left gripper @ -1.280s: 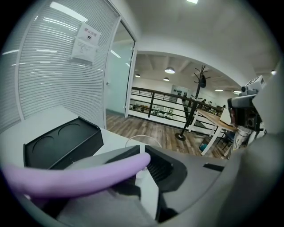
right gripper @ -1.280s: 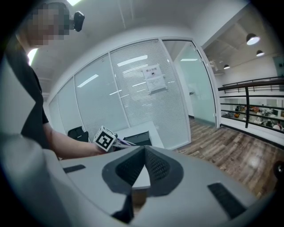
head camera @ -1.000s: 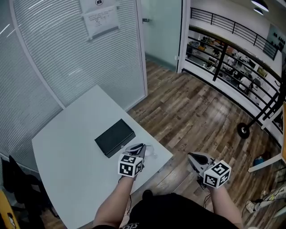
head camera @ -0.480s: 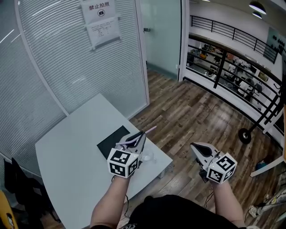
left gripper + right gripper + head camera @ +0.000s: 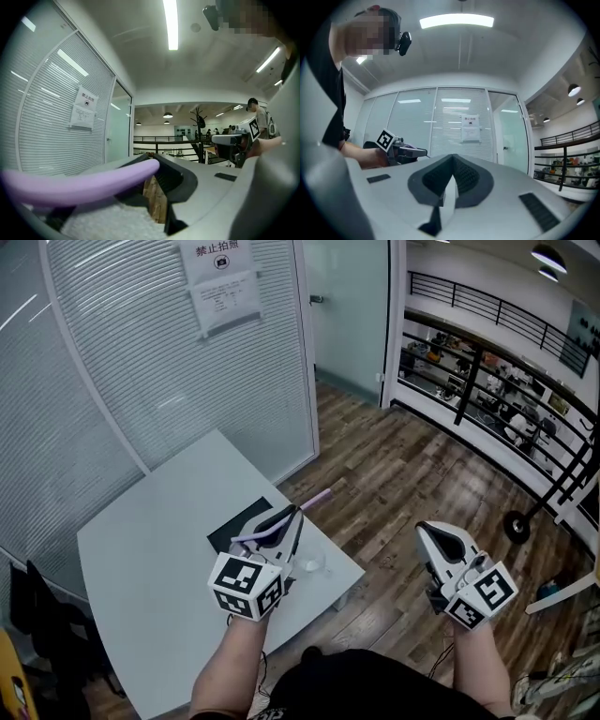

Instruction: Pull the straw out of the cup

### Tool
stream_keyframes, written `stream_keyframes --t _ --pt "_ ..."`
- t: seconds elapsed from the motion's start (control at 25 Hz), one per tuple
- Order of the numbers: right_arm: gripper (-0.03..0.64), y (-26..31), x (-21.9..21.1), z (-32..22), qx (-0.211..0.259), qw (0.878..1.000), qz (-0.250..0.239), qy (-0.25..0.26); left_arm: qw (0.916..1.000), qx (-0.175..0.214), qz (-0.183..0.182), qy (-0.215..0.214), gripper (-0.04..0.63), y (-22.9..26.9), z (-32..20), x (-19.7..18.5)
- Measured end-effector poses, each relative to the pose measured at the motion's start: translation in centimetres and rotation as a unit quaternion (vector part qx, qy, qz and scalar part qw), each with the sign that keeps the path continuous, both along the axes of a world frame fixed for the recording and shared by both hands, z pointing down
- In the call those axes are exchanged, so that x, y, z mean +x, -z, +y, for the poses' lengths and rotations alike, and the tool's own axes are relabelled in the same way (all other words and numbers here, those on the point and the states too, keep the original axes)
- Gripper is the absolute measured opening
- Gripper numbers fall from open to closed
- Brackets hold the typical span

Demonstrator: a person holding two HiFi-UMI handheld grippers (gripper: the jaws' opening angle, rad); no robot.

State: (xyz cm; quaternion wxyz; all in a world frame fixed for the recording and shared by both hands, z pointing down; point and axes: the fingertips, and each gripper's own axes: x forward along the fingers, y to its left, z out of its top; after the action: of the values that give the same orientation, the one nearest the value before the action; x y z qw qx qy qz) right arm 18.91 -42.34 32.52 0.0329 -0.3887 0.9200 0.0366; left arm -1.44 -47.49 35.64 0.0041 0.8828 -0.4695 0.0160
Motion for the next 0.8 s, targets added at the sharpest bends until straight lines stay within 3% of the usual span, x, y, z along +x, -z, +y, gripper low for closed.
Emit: stream_keyframes --t 0.2,0.8 --pt "0.003 -1.7 -0.9 0.9 -0.008 1.000 0.019 0.019 0.9998 -0.014 0.007 0.011 0.037 -1.2 0.2 -1.0" --pt "0.003 -3.8 -0.2 1.6 -0.038 0.999 0.009 0.013 0.9996 -0.028 0.010 -0.001 0.037 -2.2 1.2 0.3"
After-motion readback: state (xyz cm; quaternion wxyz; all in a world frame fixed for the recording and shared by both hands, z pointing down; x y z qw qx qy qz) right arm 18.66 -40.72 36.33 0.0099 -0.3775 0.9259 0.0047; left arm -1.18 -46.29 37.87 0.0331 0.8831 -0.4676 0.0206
